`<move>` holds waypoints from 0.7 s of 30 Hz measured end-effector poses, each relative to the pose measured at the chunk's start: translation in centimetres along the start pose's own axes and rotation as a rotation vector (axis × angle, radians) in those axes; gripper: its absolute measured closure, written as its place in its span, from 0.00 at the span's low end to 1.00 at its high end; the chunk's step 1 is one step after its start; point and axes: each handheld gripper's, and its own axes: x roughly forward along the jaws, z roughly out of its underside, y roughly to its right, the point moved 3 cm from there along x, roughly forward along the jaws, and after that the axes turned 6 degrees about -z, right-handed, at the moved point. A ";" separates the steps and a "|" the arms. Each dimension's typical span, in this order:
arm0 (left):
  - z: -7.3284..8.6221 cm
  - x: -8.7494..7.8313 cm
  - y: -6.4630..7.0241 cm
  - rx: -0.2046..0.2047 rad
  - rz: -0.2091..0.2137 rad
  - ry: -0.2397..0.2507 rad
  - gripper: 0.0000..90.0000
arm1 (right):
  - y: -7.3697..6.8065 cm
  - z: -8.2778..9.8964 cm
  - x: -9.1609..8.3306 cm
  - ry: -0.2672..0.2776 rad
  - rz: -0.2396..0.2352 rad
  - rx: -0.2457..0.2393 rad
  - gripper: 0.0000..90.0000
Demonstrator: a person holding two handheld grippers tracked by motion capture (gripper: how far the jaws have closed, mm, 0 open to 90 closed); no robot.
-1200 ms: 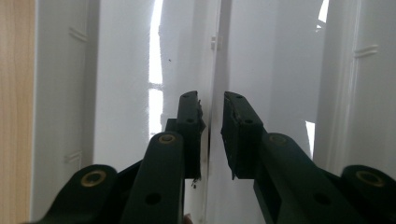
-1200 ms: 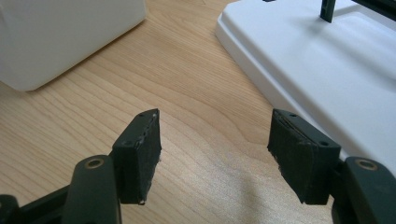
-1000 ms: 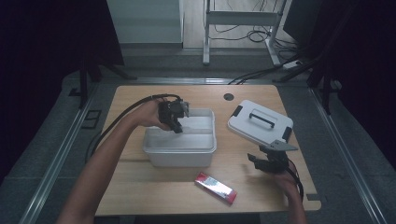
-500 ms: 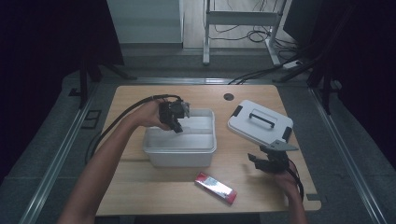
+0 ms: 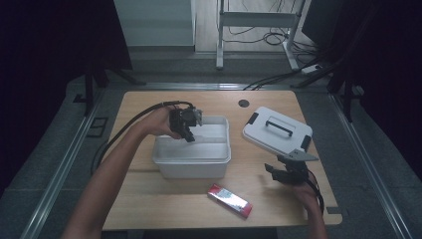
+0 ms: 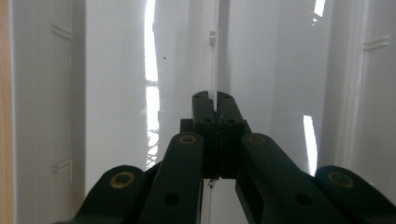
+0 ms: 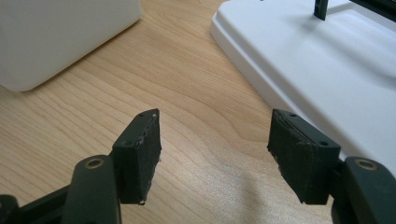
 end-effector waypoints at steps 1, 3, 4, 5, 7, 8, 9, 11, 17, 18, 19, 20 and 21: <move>0.0 0.0 0.0 -0.001 0.000 0.001 0.99 | 0.0 0.0 0.0 0.000 0.000 -0.001 0.38; 0.0 -0.1 0.0 -0.005 0.004 0.004 0.99 | 0.0 0.0 0.0 -0.002 0.002 -0.001 0.38; 0.0 -0.1 0.0 -0.006 0.005 0.004 0.99 | 0.1 0.0 0.0 -0.001 0.004 -0.002 0.38; 0.0 -0.1 0.0 -0.005 0.007 0.005 0.99 | 0.1 0.0 0.0 0.000 0.002 0.001 0.38; 0.0 -0.2 0.1 -0.017 0.008 0.016 1.00 | 0.1 0.0 0.0 0.001 0.003 0.001 0.38; 0.1 -0.3 0.1 -0.013 0.007 0.015 1.00 | 0.1 0.0 0.0 0.001 0.003 0.001 0.38; 0.1 -0.4 0.1 -0.016 0.004 0.022 1.00 | 0.1 0.0 -0.1 0.000 0.004 0.000 0.38; 0.1 -0.6 0.2 -0.018 0.004 0.031 1.00 | 0.1 0.0 -0.1 0.002 0.004 0.000 0.38; 0.2 -2.4 -0.1 -0.020 -0.011 0.086 1.00 | 0.1 0.0 -0.1 0.002 0.005 0.001 0.38; 0.2 -3.0 -0.1 -0.020 -0.019 0.099 1.00 | 0.1 0.0 -0.1 0.002 0.006 0.002 0.38; 0.2 -3.5 -0.1 -0.025 -0.021 0.115 1.00 | 0.1 0.0 0.0 0.002 0.006 0.004 0.38; 0.2 -4.0 -0.2 -0.024 -0.027 0.129 1.00 | 0.1 0.0 0.0 0.002 0.006 0.003 0.38; 0.2 -4.5 -0.2 -0.027 -0.035 0.145 1.00 | 0.1 0.0 -0.1 0.002 0.006 0.003 0.38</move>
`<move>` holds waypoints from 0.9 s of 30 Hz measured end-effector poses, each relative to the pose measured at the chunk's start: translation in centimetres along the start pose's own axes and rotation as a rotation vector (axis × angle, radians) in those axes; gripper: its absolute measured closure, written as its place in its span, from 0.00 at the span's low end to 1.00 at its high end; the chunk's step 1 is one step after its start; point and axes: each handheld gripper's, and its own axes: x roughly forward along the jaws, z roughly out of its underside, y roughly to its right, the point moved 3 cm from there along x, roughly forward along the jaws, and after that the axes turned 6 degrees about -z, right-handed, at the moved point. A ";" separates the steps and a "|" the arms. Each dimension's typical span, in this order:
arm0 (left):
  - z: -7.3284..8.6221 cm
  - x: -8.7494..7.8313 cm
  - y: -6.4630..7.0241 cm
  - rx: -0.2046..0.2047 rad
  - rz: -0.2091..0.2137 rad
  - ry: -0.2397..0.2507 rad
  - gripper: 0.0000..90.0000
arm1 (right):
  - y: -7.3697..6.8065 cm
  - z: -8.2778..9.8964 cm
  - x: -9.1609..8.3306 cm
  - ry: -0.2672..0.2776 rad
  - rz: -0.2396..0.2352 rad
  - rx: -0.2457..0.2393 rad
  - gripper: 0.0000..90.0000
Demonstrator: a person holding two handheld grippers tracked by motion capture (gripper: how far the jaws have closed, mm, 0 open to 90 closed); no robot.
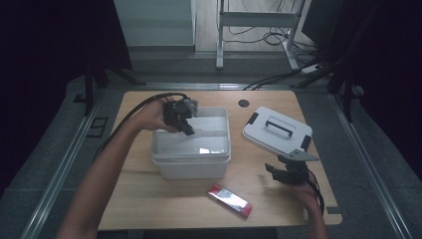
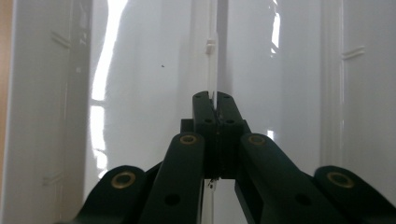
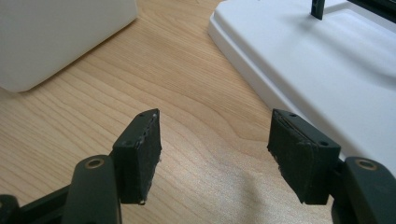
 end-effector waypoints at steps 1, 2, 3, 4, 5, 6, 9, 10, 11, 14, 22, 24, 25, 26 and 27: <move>0.0 -0.5 0.0 -0.004 -0.006 0.013 1.00 | 0.0 0.0 0.0 -0.001 0.000 0.000 0.38; 0.1 -0.9 -0.1 -0.010 -0.015 0.024 1.00 | 0.0 0.0 -0.1 -0.001 0.000 0.001 0.38; 0.1 -1.3 -0.1 -0.012 -0.025 0.032 1.00 | 0.0 0.0 -0.1 -0.001 0.001 0.001 0.38; 0.2 -1.7 -0.1 -0.022 -0.030 0.044 1.00 | 0.0 0.0 -0.1 0.001 0.001 0.005 0.38; 0.3 -2.0 -0.2 -0.025 -0.035 0.049 1.00 | 0.0 0.0 -0.1 0.001 0.001 0.006 0.38; 0.4 -2.3 -0.2 -0.033 -0.042 0.057 1.00 | 0.1 0.0 -0.1 0.002 0.003 0.007 0.38; 0.9 -3.5 -0.4 -0.046 -0.063 0.070 1.00 | 0.2 0.1 -0.1 0.000 0.004 0.008 0.38; 1.1 -4.0 -0.5 -0.048 -0.069 0.073 1.00 | 0.2 0.1 -0.1 0.000 0.004 0.010 0.38; 1.3 -4.4 -0.5 -0.054 -0.072 0.079 1.00 | 0.2 0.1 -0.1 0.000 0.005 0.010 0.38; 1.9 -5.6 -0.7 -0.071 -0.090 0.090 1.00 | 0.2 0.1 -0.2 0.000 0.005 0.012 0.38; 3.8 -8.0 -0.9 -0.105 -0.132 0.088 1.00 | 0.2 0.2 -0.1 -0.006 0.005 0.015 0.38; 4.2 -8.2 -0.9 -0.115 -0.137 0.089 1.00 | 0.2 0.2 -0.1 -0.007 0.004 0.017 0.38; 4.5 -8.3 -0.9 -0.119 -0.137 0.091 1.00 | 0.2 0.2 -0.1 -0.008 0.004 0.018 0.38; 4.7 -8.4 -0.9 -0.124 -0.138 0.092 1.00 | 0.2 0.2 -0.1 -0.008 0.005 0.017 0.38; 4.9 -8.4 -0.9 -0.126 -0.143 0.093 1.00 | 0.2 0.2 -0.1 -0.008 0.005 0.017 0.38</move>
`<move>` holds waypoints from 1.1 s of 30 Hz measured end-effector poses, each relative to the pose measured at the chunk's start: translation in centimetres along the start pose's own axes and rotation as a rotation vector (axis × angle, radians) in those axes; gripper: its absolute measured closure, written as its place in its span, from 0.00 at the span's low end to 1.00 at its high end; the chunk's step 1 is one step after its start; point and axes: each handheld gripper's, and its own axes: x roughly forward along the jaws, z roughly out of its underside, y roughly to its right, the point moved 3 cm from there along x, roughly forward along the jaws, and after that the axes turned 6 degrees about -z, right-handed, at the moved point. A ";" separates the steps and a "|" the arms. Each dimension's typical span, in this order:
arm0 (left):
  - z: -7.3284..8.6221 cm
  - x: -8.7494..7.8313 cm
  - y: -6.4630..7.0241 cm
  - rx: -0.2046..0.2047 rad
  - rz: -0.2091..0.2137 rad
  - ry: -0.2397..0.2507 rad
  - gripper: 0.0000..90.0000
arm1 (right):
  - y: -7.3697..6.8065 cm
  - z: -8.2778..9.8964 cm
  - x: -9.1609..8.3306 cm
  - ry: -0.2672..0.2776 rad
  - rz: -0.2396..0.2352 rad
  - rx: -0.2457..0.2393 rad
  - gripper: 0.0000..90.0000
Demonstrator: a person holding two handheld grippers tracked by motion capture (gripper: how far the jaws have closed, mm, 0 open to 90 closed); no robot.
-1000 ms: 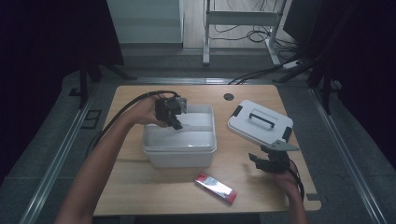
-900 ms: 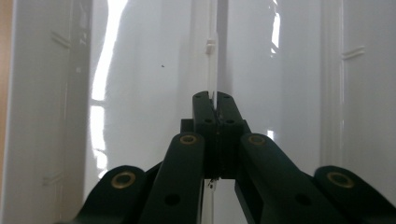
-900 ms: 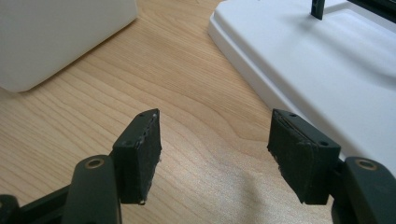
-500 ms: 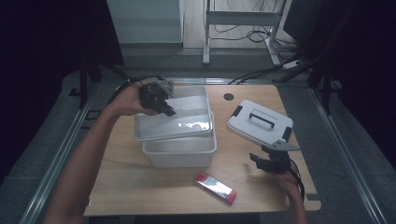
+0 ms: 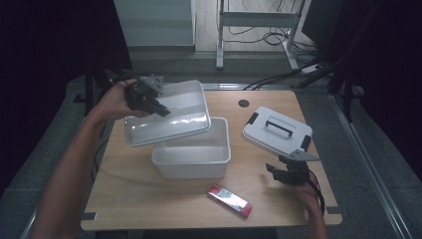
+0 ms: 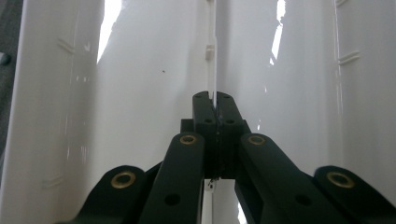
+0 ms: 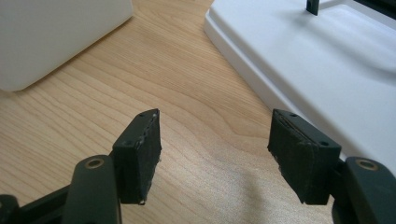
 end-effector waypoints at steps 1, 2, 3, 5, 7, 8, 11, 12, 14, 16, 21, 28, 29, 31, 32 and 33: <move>0.1 -0.1 0.0 -0.003 -0.001 -0.001 1.00 | 0.0 0.0 0.0 0.001 0.000 0.000 0.38; 0.4 -0.2 -0.1 -0.011 -0.003 0.003 1.00 | 0.0 0.0 0.0 0.001 0.000 0.001 0.38; 0.6 -0.4 -0.2 -0.016 -0.008 0.006 1.00 | 0.0 0.0 0.0 0.000 0.001 0.002 0.38; 1.0 -0.7 -0.3 -0.032 -0.015 0.012 1.00 | 0.0 0.0 -0.1 0.002 0.001 0.003 0.38; 1.5 -1.0 -0.5 -0.043 -0.016 0.008 1.00 | 0.0 0.0 -0.1 0.001 0.001 0.004 0.38; 1.9 -1.3 -0.6 -0.054 -0.024 0.006 1.00 | 0.0 0.0 -0.1 0.002 0.001 0.004 0.38; 2.8 -1.8 -0.9 -0.068 -0.038 0.000 1.00 | 0.1 0.1 -0.1 0.002 0.002 0.005 0.38; 3.4 -2.1 -1.0 -0.077 -0.043 -0.001 1.00 | 0.1 0.1 -0.1 0.002 0.001 0.005 0.38; 4.0 -2.4 -1.2 -0.091 -0.051 -0.003 1.00 | 0.1 0.1 -0.1 0.002 0.002 0.006 0.38; 4.8 -2.7 -1.3 -0.108 -0.059 -0.006 1.00 | 0.1 0.1 -0.1 0.001 0.002 0.006 0.38; 6.8 -3.3 -1.7 -0.146 -0.079 -0.026 1.00 | 0.1 0.1 -0.1 0.002 0.003 0.008 0.38; 9.4 -4.0 -2.3 -0.203 -0.097 -0.049 1.00 | 0.1 0.1 0.0 0.001 0.004 0.009 0.38; 9.8 -4.0 -2.3 -0.207 -0.100 -0.052 1.00 | 0.1 0.1 0.0 0.000 0.004 0.008 0.38; 10.5 -4.1 -2.4 -0.222 -0.105 -0.054 1.00 | 0.1 0.1 0.0 0.001 0.004 0.008 0.38; 10.7 -4.1 -2.4 -0.228 -0.105 -0.053 1.00 | 0.1 0.1 0.0 0.000 0.004 0.009 0.38; 11.0 -4.1 -2.4 -0.234 -0.104 -0.051 1.00 | 0.1 0.1 0.0 0.000 0.004 0.008 0.38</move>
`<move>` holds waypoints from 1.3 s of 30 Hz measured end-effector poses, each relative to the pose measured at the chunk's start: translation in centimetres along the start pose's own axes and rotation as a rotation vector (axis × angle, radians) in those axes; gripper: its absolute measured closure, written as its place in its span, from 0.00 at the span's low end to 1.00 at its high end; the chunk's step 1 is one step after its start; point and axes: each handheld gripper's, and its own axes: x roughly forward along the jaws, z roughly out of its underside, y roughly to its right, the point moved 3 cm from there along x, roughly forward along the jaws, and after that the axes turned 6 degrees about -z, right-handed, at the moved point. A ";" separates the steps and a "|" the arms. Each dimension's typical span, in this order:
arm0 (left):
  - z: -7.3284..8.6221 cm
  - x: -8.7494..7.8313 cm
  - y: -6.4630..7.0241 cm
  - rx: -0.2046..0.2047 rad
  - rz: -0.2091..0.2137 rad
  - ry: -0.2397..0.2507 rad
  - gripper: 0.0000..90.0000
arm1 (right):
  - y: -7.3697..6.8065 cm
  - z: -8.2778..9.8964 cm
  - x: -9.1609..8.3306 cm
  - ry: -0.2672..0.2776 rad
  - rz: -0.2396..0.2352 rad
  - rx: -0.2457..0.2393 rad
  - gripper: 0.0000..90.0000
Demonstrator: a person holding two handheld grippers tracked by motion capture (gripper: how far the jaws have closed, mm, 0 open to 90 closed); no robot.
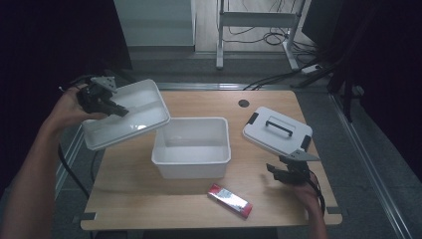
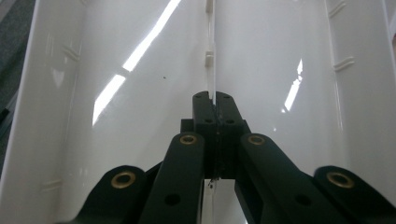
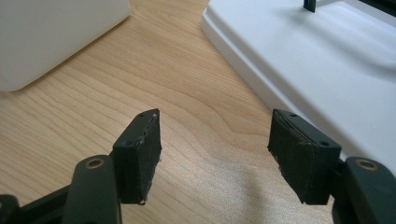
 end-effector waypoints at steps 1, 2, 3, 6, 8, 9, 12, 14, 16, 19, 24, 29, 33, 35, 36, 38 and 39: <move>0.2 0.0 -0.1 -0.006 -0.003 -0.001 1.00 | 0.0 0.0 0.0 -0.002 0.000 -0.001 0.38; 0.5 0.0 -0.2 -0.009 -0.004 -0.004 1.00 | 0.0 0.0 0.0 -0.002 -0.001 0.000 0.38; 0.7 0.0 -0.2 -0.018 -0.004 -0.002 1.00 | 0.0 0.0 0.0 -0.003 0.000 0.000 0.38; 1.4 0.0 -0.4 -0.045 -0.002 -0.011 1.00 | 0.0 0.0 0.1 -0.006 -0.001 0.000 0.38; 2.0 0.0 -0.7 -0.056 -0.005 -0.014 1.00 | 0.0 0.0 0.1 -0.005 -0.002 0.000 0.38; 2.3 0.0 -0.7 -0.063 -0.009 -0.014 1.00 | 0.0 0.0 0.1 -0.005 -0.001 -0.002 0.38; 3.1 0.0 -1.0 -0.076 -0.013 -0.015 1.00 | 0.0 0.1 0.1 -0.006 0.000 -0.002 0.38; 3.5 0.1 -1.1 -0.081 -0.013 -0.017 1.00 | 0.0 0.1 0.1 -0.007 -0.001 -0.001 0.38; 4.0 0.3 -1.1 -0.087 -0.013 -0.019 1.00 | -0.1 0.1 0.1 -0.007 0.000 -0.002 0.38; 4.6 0.6 -1.2 -0.099 -0.013 -0.021 1.00 | -0.1 0.1 0.2 -0.008 -0.001 0.001 0.38; 5.9 1.3 -1.4 -0.120 -0.011 -0.032 1.00 | -0.1 0.1 0.2 -0.011 0.001 -0.005 0.38; 6.8 2.1 -1.6 -0.140 -0.008 -0.035 1.00 | -0.1 0.1 0.2 -0.015 0.002 -0.009 0.38; 7.5 2.9 -1.6 -0.153 -0.003 -0.046 1.00 | -0.1 0.2 0.2 -0.015 0.001 -0.009 0.38; 7.8 3.5 -1.6 -0.160 -0.001 -0.052 1.00 | -0.1 0.2 0.2 -0.016 0.002 -0.009 0.38; 8.0 3.8 -1.6 -0.161 0.002 -0.057 1.00 | -0.1 0.2 0.2 -0.016 0.001 -0.010 0.38; 8.3 4.3 -1.6 -0.167 0.003 -0.062 1.00 | -0.1 0.2 0.3 -0.017 0.001 -0.011 0.38; 8.5 4.7 -1.6 -0.173 0.003 -0.064 1.00 | -0.1 0.2 0.3 -0.018 0.001 -0.012 0.38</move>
